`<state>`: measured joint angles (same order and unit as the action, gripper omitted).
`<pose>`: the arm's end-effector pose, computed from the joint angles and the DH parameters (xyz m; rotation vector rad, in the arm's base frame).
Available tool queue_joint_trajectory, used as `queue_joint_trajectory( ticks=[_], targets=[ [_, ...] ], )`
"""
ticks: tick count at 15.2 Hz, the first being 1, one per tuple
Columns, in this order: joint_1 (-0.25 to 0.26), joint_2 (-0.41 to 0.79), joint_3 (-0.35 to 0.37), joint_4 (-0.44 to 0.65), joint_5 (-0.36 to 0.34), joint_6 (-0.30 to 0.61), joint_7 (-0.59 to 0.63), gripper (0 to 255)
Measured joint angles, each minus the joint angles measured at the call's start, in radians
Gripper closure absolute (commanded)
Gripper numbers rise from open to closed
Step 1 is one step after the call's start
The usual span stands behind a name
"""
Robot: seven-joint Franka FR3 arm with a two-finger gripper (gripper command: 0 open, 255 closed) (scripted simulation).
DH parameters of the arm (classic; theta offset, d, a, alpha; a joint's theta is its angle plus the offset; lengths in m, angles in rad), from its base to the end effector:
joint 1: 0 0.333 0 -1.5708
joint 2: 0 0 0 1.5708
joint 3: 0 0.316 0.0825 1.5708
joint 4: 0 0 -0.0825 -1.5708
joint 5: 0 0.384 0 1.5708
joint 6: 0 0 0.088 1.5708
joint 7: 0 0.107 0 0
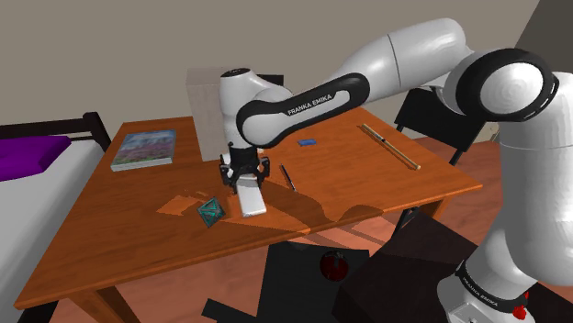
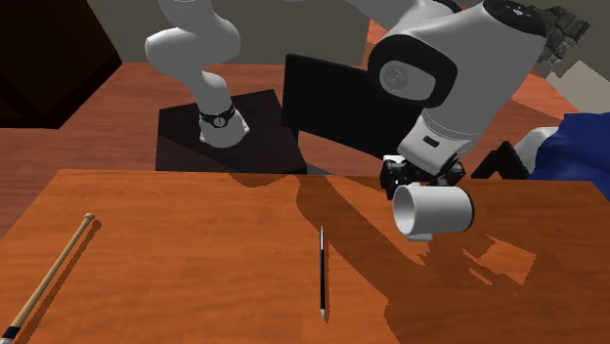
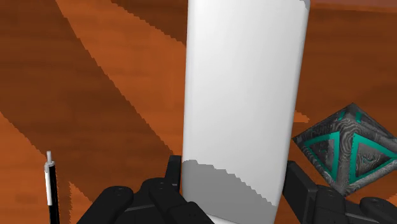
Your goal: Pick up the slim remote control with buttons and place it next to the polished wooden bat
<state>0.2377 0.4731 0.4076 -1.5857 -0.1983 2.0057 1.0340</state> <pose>0.5684 0.3679 0.3790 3.0890 -0.5347 -0.0151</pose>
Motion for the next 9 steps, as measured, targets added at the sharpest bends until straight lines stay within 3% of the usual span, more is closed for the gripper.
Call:
queue_joint_trajectory(
  ticks=[9],
  targets=[
    [-0.16, -0.267, -0.007, -0.366, 0.105, 0.121, -0.17, 255]
  ],
)
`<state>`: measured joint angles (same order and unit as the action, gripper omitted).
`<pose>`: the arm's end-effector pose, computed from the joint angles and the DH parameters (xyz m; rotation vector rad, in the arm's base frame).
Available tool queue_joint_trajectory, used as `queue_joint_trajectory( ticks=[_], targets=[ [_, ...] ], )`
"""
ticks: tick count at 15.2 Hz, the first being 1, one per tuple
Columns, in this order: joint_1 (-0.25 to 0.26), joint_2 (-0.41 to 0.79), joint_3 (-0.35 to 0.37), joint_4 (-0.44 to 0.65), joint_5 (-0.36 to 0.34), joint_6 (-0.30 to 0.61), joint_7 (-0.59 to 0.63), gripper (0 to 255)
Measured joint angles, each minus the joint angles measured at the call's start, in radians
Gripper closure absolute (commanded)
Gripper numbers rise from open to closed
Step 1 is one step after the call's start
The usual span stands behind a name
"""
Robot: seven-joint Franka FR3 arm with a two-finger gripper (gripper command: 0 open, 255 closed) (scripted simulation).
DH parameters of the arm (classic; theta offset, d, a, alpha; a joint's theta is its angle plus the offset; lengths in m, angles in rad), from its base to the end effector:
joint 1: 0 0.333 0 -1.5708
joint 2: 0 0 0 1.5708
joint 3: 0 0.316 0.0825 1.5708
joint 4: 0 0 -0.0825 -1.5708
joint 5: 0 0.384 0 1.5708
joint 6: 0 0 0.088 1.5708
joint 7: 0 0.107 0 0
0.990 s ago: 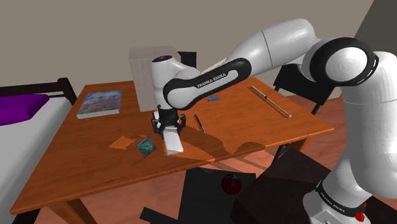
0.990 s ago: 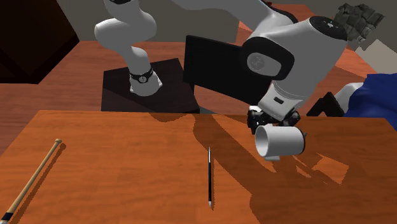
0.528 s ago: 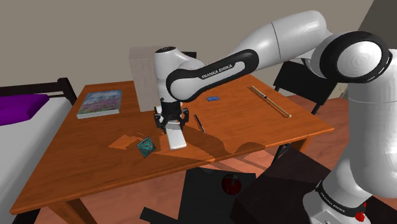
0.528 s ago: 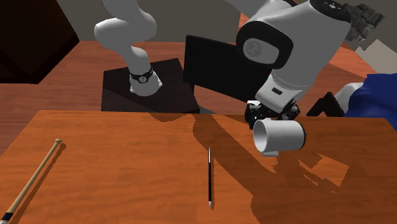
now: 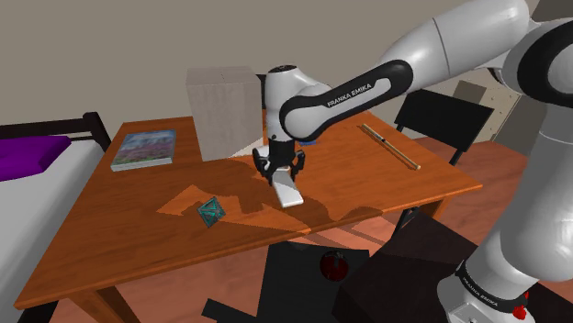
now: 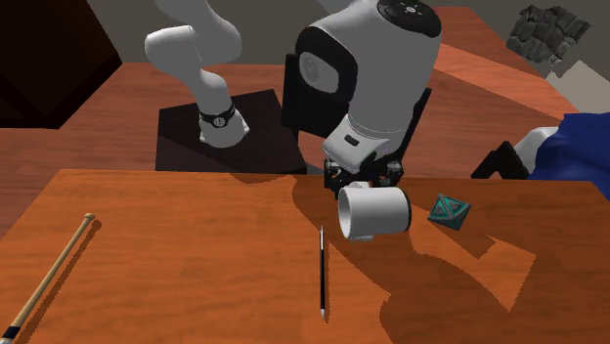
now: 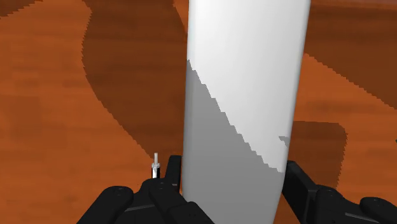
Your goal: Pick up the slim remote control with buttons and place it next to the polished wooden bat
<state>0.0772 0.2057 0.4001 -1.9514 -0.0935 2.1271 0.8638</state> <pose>0.5342 0.2622 0.3813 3.0883 -0.5359 -0.0155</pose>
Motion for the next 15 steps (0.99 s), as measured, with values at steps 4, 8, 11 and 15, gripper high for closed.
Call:
queue_joint_trajectory(
  ticks=[4, 8, 11, 15],
  targets=[
    [-0.062, -0.12, -0.024, -0.156, 0.054, 0.047, -0.107, 255],
    [-0.109, -0.209, -0.06, -0.259, 0.092, 0.068, -0.21, 255],
    [-0.14, -0.278, -0.095, -0.331, 0.117, 0.073, -0.292, 255],
    [-0.182, -0.361, -0.154, -0.428, 0.136, 0.089, -0.406, 255]
  ],
)
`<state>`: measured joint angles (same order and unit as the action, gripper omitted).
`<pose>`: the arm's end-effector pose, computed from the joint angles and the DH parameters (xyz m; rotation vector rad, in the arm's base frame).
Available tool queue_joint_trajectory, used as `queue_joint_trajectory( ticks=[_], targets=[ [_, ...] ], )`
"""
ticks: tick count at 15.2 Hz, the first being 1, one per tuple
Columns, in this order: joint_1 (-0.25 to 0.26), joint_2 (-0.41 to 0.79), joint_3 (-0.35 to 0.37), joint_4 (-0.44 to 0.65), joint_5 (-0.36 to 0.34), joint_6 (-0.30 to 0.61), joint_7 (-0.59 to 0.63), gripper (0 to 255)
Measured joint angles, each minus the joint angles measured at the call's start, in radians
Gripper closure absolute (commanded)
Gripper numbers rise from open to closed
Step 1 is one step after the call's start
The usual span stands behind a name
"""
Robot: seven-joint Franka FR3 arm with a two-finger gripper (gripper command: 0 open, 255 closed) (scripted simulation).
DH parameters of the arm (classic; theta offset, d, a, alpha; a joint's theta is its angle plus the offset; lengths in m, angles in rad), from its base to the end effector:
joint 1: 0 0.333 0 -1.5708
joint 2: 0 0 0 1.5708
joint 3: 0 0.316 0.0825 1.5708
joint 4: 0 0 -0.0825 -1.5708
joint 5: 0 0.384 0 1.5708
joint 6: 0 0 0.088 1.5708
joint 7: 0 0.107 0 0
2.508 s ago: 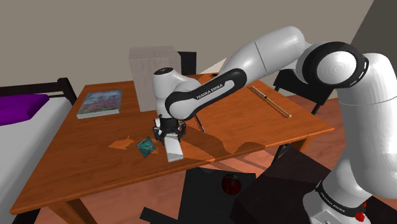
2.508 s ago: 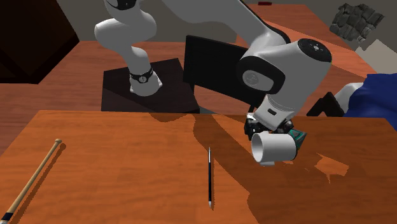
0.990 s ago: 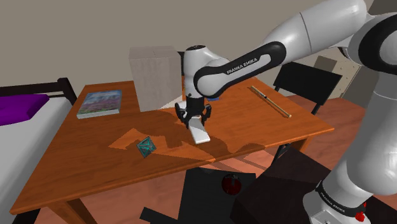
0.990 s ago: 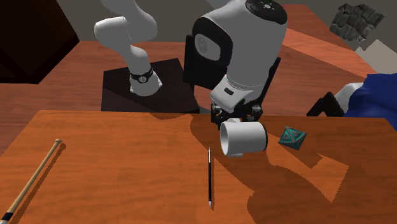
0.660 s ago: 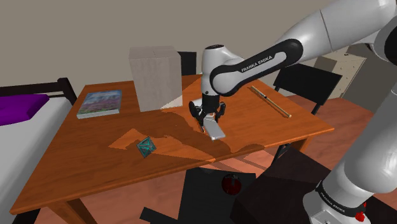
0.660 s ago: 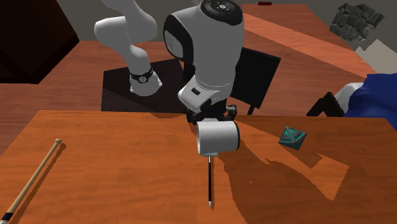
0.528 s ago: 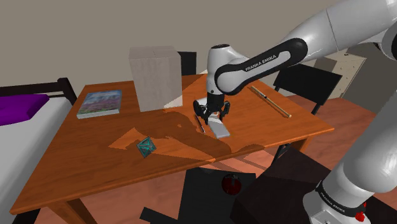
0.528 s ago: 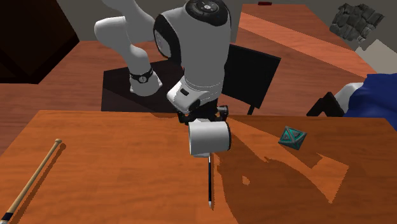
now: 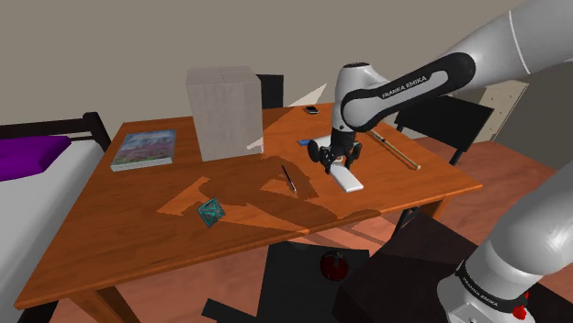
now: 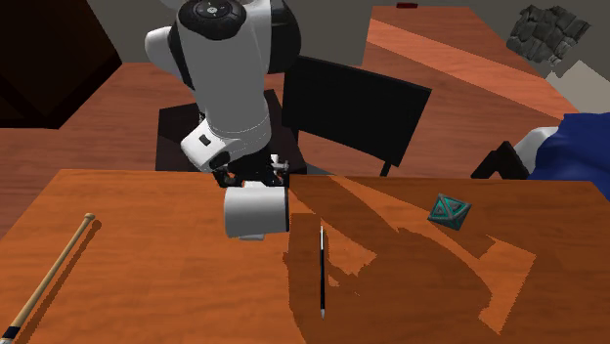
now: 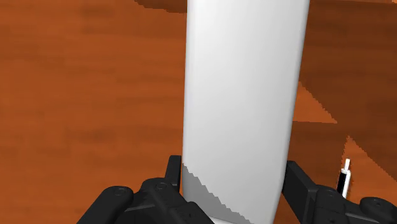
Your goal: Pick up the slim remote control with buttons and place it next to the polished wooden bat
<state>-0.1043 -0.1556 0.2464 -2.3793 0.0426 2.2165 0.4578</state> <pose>0.4701 0.0691 0.3803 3.0881 -0.5374 -0.0152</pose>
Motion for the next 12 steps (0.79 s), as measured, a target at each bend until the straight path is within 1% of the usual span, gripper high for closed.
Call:
queue_joint_trajectory(
  ticks=[8, 12],
  targets=[
    [-0.081, -0.112, -0.124, -0.111, -0.009, -0.003, -0.201, 255],
    [-0.131, -0.129, -0.196, -0.134, -0.033, 0.003, -0.306, 255]
  ],
)
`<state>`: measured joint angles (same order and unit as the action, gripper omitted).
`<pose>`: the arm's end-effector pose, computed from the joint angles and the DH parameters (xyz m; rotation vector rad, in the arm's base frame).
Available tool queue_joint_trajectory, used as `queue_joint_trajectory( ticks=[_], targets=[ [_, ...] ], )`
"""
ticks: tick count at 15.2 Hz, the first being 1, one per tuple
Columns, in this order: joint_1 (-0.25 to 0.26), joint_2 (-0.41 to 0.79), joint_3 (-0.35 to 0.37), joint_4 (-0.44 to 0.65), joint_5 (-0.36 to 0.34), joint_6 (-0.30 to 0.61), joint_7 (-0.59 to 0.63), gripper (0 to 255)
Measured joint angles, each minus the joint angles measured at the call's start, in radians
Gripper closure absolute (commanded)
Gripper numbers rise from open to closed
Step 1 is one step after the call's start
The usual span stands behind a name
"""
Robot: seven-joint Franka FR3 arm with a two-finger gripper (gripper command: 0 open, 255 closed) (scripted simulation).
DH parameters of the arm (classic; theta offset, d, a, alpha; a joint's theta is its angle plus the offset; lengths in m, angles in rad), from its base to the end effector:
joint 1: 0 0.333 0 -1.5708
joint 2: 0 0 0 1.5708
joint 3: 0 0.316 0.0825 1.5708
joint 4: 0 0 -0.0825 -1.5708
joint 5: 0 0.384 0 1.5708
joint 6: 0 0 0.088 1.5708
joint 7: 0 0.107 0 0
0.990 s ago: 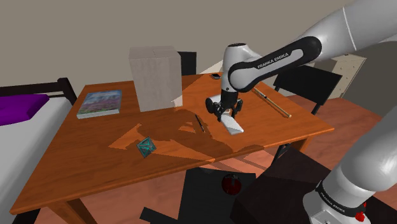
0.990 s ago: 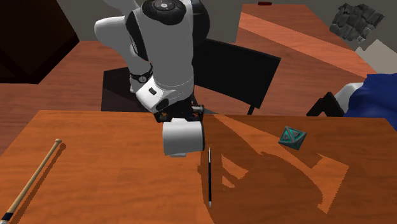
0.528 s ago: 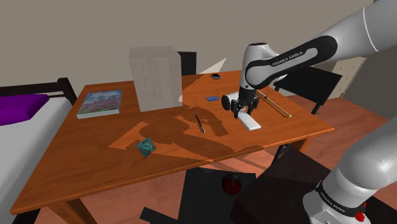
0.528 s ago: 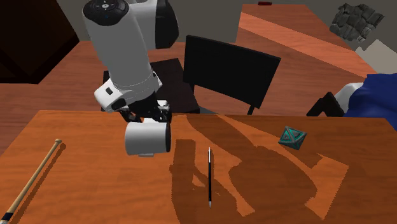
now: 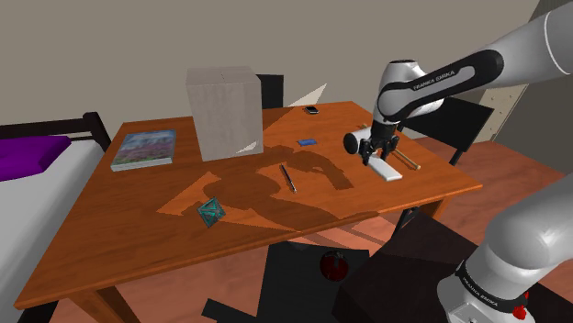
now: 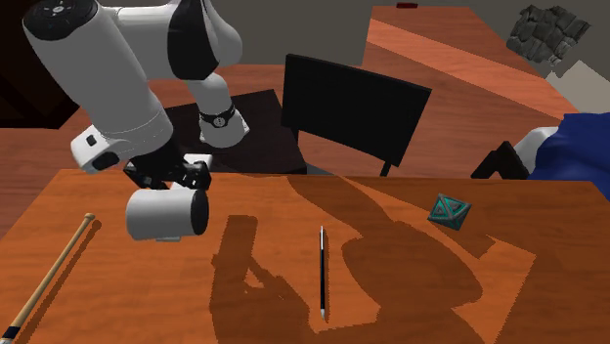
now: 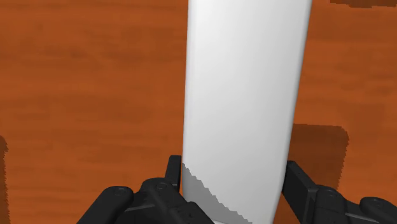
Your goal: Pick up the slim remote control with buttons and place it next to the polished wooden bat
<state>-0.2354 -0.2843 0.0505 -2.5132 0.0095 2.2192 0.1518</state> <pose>0.4245 -0.0793 0.3819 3.0887 -0.5375 -0.0159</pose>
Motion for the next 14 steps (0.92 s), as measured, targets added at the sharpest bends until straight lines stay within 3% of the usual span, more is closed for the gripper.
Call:
queue_joint_trajectory(
  ticks=[5, 14],
  targets=[
    [-0.057, -0.023, -0.08, -0.014, -0.03, -0.008, -0.116, 255],
    [-0.17, 0.044, -0.248, 0.05, -0.08, 0.001, -0.361, 255]
  ],
)
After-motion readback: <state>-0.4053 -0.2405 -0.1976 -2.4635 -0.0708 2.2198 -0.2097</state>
